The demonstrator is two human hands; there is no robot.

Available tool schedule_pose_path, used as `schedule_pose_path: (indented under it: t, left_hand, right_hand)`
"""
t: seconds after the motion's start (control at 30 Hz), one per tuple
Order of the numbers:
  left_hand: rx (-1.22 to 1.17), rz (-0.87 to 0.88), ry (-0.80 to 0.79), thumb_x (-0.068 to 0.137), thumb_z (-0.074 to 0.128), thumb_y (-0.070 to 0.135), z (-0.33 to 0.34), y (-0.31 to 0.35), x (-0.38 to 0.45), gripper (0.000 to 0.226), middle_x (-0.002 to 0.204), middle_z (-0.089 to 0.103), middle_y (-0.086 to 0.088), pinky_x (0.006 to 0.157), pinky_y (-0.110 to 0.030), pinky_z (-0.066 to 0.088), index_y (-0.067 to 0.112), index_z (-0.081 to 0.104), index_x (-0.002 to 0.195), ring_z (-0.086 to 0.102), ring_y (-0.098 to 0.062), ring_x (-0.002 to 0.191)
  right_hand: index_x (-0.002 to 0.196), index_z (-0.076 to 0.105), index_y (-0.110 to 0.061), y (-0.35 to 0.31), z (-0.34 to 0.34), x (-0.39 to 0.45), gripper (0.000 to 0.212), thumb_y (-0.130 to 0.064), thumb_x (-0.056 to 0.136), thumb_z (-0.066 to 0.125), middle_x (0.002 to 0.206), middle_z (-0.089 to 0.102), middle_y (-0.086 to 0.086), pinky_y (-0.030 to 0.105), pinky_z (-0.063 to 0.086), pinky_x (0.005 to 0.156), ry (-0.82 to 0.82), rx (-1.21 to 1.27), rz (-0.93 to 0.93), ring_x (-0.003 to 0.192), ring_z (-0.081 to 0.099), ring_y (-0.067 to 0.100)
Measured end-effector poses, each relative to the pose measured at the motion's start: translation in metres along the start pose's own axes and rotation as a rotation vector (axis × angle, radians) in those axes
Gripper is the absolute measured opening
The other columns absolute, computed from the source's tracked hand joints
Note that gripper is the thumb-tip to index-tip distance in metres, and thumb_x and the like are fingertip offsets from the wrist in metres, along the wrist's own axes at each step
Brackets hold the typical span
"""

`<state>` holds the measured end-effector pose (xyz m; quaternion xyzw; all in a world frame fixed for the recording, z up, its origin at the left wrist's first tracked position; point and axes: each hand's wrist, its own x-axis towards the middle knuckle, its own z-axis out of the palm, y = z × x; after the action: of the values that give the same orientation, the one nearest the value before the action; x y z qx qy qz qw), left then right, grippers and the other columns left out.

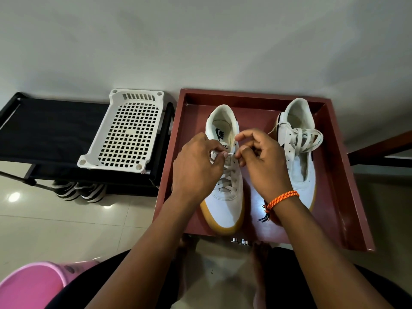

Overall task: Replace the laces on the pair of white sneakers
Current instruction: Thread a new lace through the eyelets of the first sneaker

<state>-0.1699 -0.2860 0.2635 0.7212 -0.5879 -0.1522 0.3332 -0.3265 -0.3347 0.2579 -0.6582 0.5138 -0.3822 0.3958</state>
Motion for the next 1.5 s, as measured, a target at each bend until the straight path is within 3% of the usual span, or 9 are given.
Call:
schedule_pose_path:
  t: [0.17,0.23,0.33,0.5,0.73,0.83,1.0,1.3,1.5]
  left_hand:
    - [0.125,0.010,0.016,0.096,0.071,0.032,0.001,0.002,-0.004,0.012,0.090,0.051,0.014,0.055,-0.029,0.039,0.025,0.080,0.098,0.058,-0.014,0.074]
    - [0.146,0.028,-0.012,0.096,0.070,0.032,0.004,0.004,-0.006,0.012,0.093,0.056,0.013,0.056,-0.033,0.048,0.026,0.080,0.098,0.061,-0.015,0.077]
    - [0.090,0.007,-0.049,0.095,0.073,0.032,0.010,0.001,-0.006,0.011,0.094,0.062,0.012,0.060,-0.034,0.053,0.026,0.082,0.099,0.064,-0.013,0.081]
    - [-0.058,-0.041,-0.091,0.092,0.082,0.027,0.016,-0.009,-0.002,0.004,0.084,0.061,0.017,0.062,-0.025,0.043,0.025,0.082,0.095,0.060,-0.002,0.075]
    - [-0.162,-0.032,-0.145,0.092,0.082,0.020,0.013,-0.015,0.000,0.005,0.087,0.068,0.017,0.070,-0.024,0.052,0.025,0.082,0.092,0.067,-0.001,0.083]
    - [-0.158,-0.054,-0.133,0.093,0.082,0.021,0.016,-0.013,-0.002,0.004,0.087,0.068,0.016,0.071,-0.025,0.052,0.025,0.083,0.093,0.066,0.000,0.082]
    - [-0.158,-0.123,-0.110,0.095,0.080,0.021,0.021,-0.010,-0.005,0.007,0.088,0.067,0.017,0.066,-0.013,0.041,0.025,0.084,0.100,0.065,0.002,0.079]
    - [-0.285,-0.203,-0.087,0.095,0.080,0.017,0.030,-0.008,-0.011,0.007,0.089,0.074,0.010,0.077,-0.044,0.062,0.023,0.084,0.093,0.072,-0.007,0.081]
    - [-0.303,-0.204,-0.117,0.095,0.079,0.016,0.029,-0.009,-0.009,0.007,0.090,0.075,0.012,0.080,-0.045,0.063,0.019,0.085,0.095,0.073,-0.007,0.084]
  right_hand:
    - [0.101,0.071,-0.026,0.000,-0.002,-0.002,0.036,0.004,0.093,0.052,0.074,0.073,-0.005,0.048,0.062,0.076,-0.003,-0.020,0.022,0.067,0.068,0.009]
    - [0.101,0.071,-0.025,-0.001,-0.003,-0.003,0.036,0.004,0.093,0.052,0.074,0.073,-0.005,0.047,0.062,0.077,-0.015,-0.023,0.031,0.067,0.068,0.007]
    - [0.099,0.072,-0.026,-0.001,-0.005,-0.003,0.035,0.002,0.092,0.052,0.076,0.073,-0.004,0.047,0.062,0.077,-0.014,-0.035,0.034,0.069,0.069,0.008]
    - [0.095,0.070,-0.031,0.003,-0.007,-0.002,0.030,-0.005,0.088,0.059,0.083,0.072,-0.005,0.047,0.063,0.076,-0.062,-0.069,0.096,0.072,0.072,0.016]
    - [0.109,0.061,-0.028,-0.003,-0.011,-0.006,0.038,-0.002,0.083,0.072,0.088,0.066,-0.004,0.024,0.055,0.071,-0.203,-0.141,0.075,0.076,0.064,0.011]
    - [0.112,0.058,-0.028,-0.003,-0.011,-0.007,0.044,0.000,0.082,0.072,0.092,0.063,0.000,0.028,0.056,0.072,-0.242,-0.154,0.080,0.078,0.062,0.013]
    - [0.113,0.059,-0.027,-0.003,-0.013,-0.006,0.047,0.006,0.082,0.070,0.093,0.064,0.003,0.035,0.058,0.075,-0.271,-0.128,0.080,0.078,0.062,0.015]
    - [0.115,0.057,-0.028,-0.003,-0.013,-0.007,0.047,0.004,0.083,0.070,0.095,0.064,0.000,0.030,0.057,0.074,-0.286,-0.146,0.070,0.078,0.062,0.013]
    - [0.103,0.064,-0.023,-0.001,-0.008,-0.006,0.032,0.002,0.085,0.070,0.085,0.066,-0.004,0.023,0.054,0.068,-0.174,-0.179,0.070,0.074,0.062,0.010]
